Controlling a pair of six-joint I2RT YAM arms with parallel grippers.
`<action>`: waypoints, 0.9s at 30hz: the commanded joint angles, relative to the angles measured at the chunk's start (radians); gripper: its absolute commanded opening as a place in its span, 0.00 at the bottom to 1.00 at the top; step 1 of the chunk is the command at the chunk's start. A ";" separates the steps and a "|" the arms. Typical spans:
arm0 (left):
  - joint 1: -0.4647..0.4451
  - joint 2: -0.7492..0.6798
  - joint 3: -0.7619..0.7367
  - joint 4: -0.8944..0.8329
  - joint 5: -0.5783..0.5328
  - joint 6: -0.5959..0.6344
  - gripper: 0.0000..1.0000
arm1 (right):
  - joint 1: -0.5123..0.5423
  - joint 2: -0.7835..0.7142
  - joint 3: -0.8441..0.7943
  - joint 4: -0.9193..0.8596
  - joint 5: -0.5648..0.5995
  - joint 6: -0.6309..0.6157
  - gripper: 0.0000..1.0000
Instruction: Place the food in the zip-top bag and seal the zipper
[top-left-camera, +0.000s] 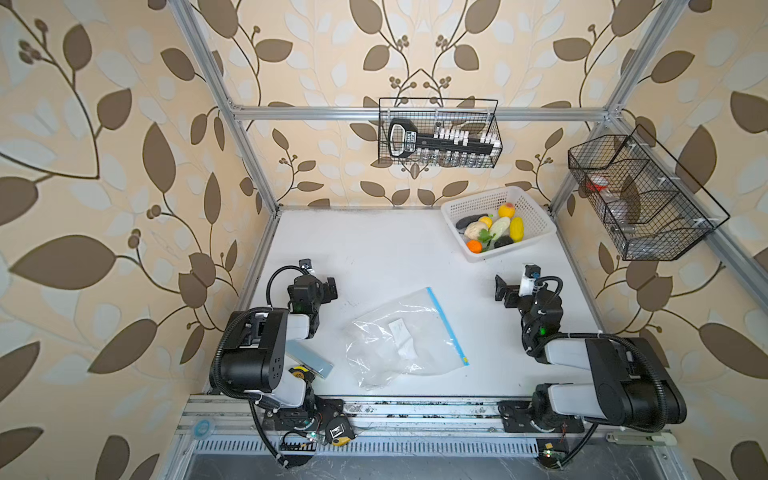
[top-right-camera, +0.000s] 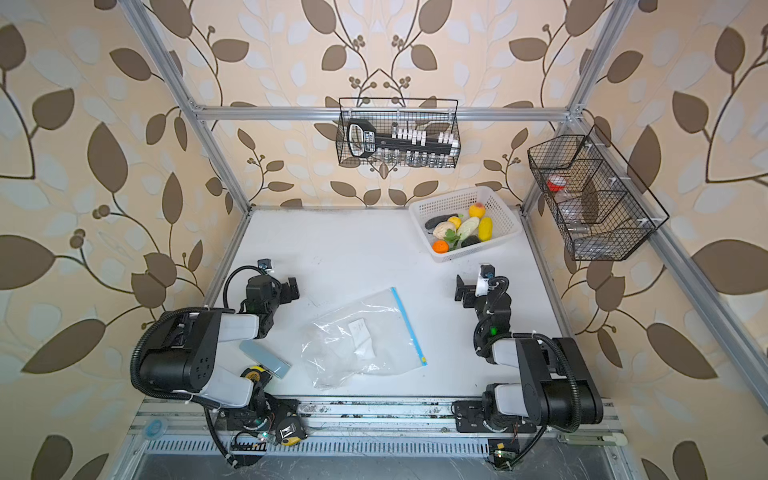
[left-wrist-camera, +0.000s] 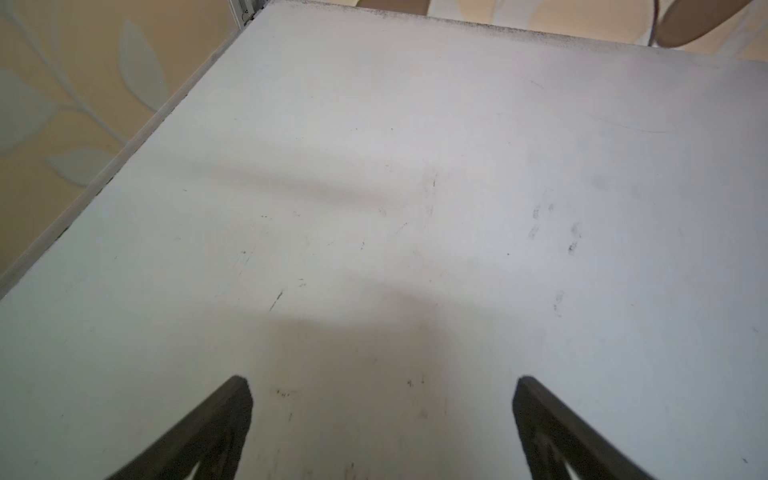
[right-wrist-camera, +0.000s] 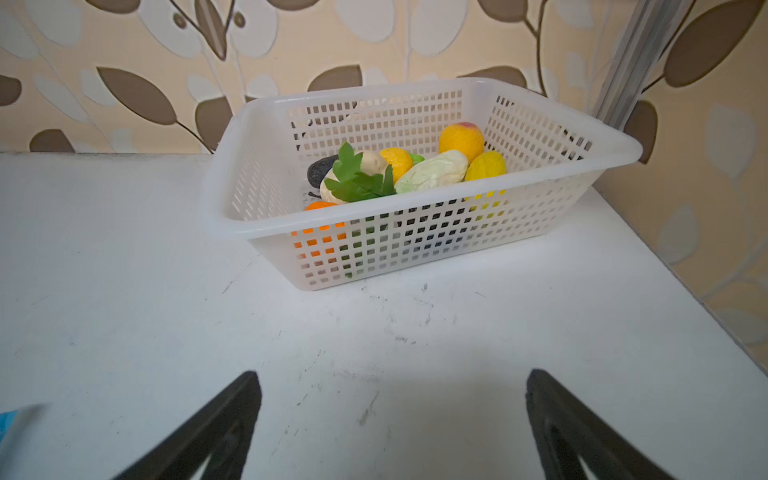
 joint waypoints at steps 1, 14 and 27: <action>0.010 -0.001 0.033 0.013 0.004 -0.006 0.99 | -0.004 0.008 0.012 0.006 -0.023 -0.007 1.00; 0.010 -0.003 0.032 0.013 0.004 -0.006 0.99 | -0.014 0.008 0.006 0.013 -0.034 -0.004 1.00; 0.010 -0.014 0.024 0.020 0.005 -0.006 0.99 | -0.019 0.003 -0.002 0.024 -0.046 -0.002 1.00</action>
